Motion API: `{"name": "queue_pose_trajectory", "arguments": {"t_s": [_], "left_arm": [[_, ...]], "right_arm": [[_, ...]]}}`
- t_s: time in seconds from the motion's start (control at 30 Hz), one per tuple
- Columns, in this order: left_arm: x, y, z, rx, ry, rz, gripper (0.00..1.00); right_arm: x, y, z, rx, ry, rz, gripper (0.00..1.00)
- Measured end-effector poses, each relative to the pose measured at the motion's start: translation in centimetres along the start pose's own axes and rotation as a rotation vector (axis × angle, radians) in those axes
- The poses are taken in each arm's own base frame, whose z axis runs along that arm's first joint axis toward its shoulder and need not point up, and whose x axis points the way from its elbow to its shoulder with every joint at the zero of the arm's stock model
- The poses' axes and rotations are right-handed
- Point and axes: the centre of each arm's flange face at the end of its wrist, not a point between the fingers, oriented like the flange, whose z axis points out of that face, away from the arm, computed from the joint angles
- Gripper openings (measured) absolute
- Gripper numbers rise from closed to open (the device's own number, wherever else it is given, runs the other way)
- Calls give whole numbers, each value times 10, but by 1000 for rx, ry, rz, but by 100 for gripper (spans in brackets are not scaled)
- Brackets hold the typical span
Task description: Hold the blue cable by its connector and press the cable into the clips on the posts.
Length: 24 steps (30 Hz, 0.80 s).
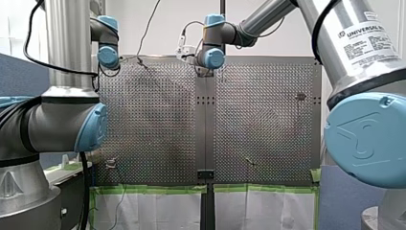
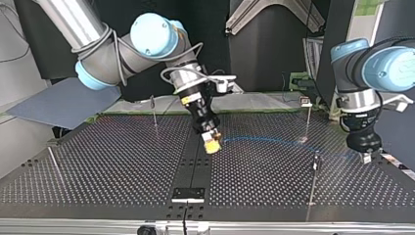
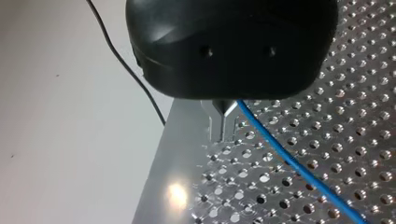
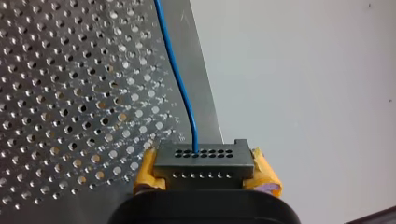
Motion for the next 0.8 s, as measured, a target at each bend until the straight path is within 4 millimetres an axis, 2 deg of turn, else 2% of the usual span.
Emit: {"name": "queue_pose_trajectory", "arguments": {"t_s": [0.2, 0.53, 0.8], "left_arm": [[11, -3, 3, 27, 26, 2, 0], [17, -7, 9, 71, 25, 2, 0], [17, -7, 9, 77, 27, -4, 0]], "right_arm": [[0, 5, 1, -8, 0, -1, 0], [-2, 9, 2, -13, -2, -6, 0], [8, -3, 6, 23, 16, -16, 0]]}}
